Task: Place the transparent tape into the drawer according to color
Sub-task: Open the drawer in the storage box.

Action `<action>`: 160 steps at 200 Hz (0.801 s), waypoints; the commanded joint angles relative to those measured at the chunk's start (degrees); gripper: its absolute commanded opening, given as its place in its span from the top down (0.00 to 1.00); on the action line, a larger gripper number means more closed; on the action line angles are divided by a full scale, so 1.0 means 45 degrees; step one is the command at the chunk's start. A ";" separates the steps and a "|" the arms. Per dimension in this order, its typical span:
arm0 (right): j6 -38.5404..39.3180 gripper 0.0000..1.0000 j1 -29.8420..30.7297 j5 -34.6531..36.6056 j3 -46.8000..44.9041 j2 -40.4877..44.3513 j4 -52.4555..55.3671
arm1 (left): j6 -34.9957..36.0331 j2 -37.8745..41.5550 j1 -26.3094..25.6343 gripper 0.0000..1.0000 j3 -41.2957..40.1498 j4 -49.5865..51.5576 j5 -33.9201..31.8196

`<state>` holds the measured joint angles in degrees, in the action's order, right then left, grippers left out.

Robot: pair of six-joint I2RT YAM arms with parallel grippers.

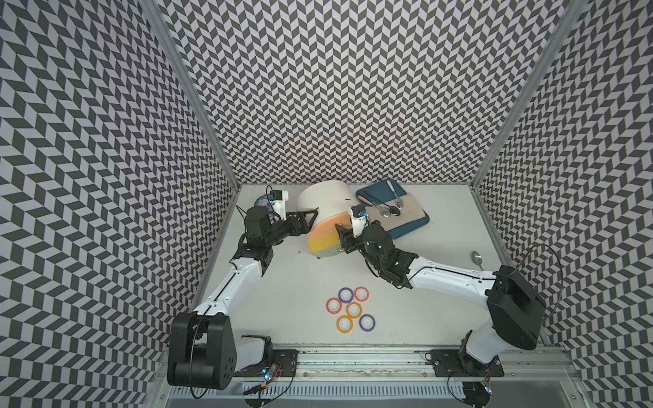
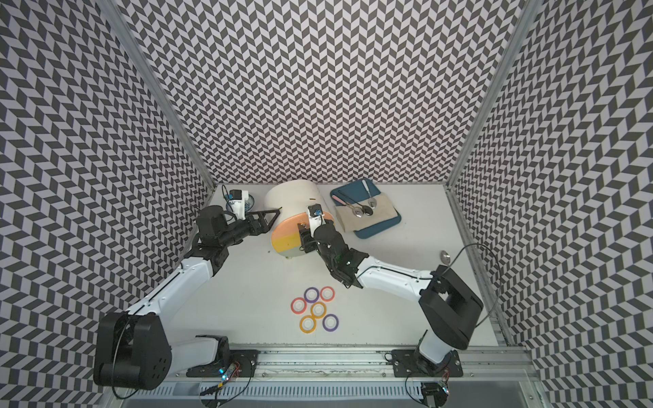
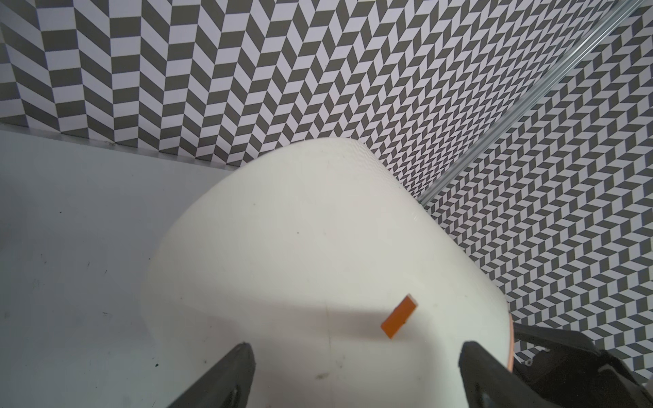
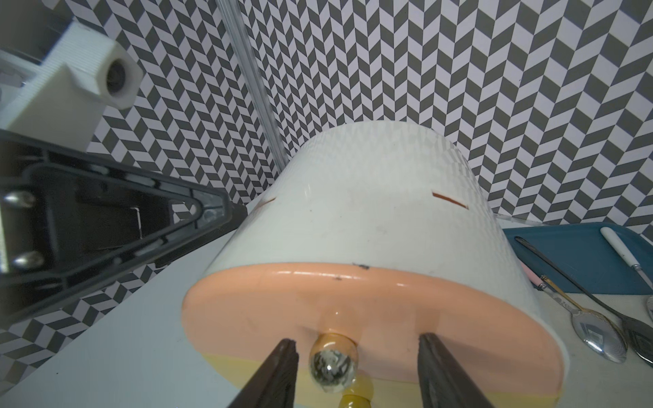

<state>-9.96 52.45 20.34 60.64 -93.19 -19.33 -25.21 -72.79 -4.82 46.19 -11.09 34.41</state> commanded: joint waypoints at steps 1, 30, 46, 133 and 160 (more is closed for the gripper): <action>0.0103 0.44 0.0117 0.0343 0.0389 -0.0355 -0.0646 | 0.0114 -0.0113 0.0094 0.06 0.0223 -0.0269 0.0274; 0.0025 0.44 0.0125 0.0363 0.0420 -0.0482 -0.0626 | 0.0134 -0.0113 0.0109 0.06 0.0203 -0.0269 0.0321; 0.0009 0.45 0.0151 0.0464 0.0497 -0.0576 -0.0628 | 0.0168 -0.0115 0.0094 0.06 0.0184 -0.0289 0.0311; -0.0148 0.76 0.0177 0.0676 0.0684 -0.0815 -0.0480 | 0.0271 -0.0094 0.0094 0.06 0.0162 -0.0230 0.0383; -0.0329 0.89 0.0190 0.0673 0.0722 -0.0805 -0.0148 | 0.0310 -0.0111 0.0096 0.06 0.0156 -0.0174 0.0369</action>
<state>-10.52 53.08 22.76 62.28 -96.05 -19.44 -24.99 -73.14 -4.82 46.19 -11.09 35.46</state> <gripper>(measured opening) 0.230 0.939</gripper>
